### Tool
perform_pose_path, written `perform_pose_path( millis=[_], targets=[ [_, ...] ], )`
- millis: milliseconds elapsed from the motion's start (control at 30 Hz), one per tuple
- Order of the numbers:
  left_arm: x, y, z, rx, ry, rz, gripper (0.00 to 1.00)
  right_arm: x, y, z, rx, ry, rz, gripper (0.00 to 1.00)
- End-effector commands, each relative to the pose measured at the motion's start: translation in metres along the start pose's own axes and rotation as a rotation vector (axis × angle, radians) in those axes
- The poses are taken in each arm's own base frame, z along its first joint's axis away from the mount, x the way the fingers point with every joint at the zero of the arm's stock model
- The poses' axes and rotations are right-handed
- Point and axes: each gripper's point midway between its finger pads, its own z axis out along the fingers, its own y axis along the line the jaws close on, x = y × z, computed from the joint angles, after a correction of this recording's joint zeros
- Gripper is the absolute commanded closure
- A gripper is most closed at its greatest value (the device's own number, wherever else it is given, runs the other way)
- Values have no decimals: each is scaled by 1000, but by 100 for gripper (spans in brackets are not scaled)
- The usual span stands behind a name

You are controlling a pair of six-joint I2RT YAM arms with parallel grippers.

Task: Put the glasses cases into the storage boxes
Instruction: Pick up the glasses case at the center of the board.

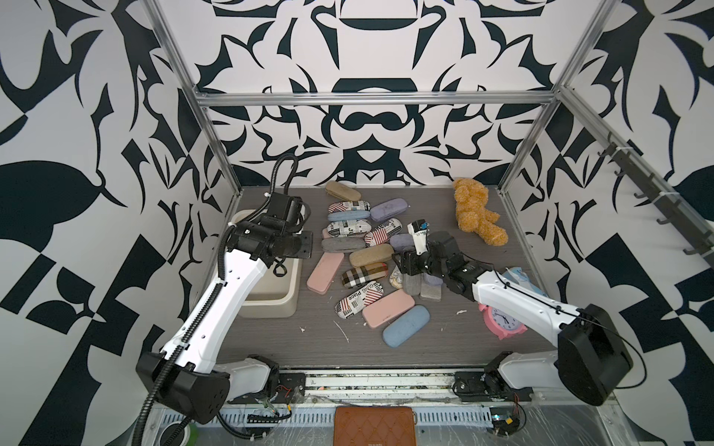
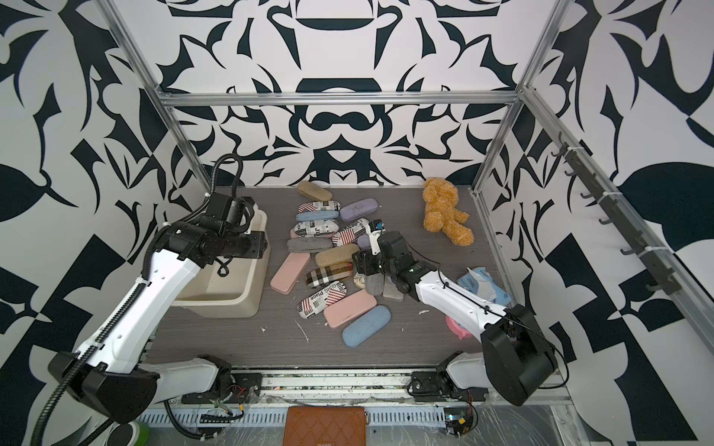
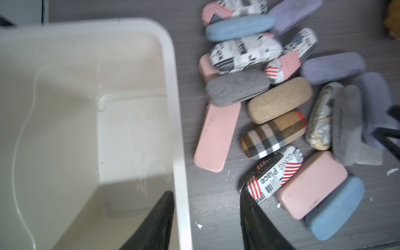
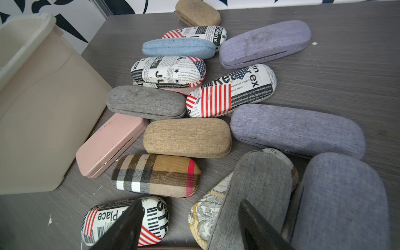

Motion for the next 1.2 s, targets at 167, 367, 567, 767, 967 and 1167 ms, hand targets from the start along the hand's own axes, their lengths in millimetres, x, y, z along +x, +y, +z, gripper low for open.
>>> perform_pose_path(
  millis=[167,367,567,767,967,1167],
  targets=[
    [34,-112,27,215,4,240,58,-26,-33,-23,180,-203,39,37],
    [114,-121,67,205,302,274,45,-28,-50,-32,260,-227,48,33],
    [174,-125,105,154,504,328,37,-27,-47,-33,240,-214,39,18],
    [198,-123,138,132,566,383,28,-24,-36,-29,178,-186,28,14],
    [199,-111,159,47,569,434,28,-25,-37,-31,184,-192,26,14],
    [196,-111,164,54,562,439,30,-26,-36,-32,178,-195,26,13]
  ],
)
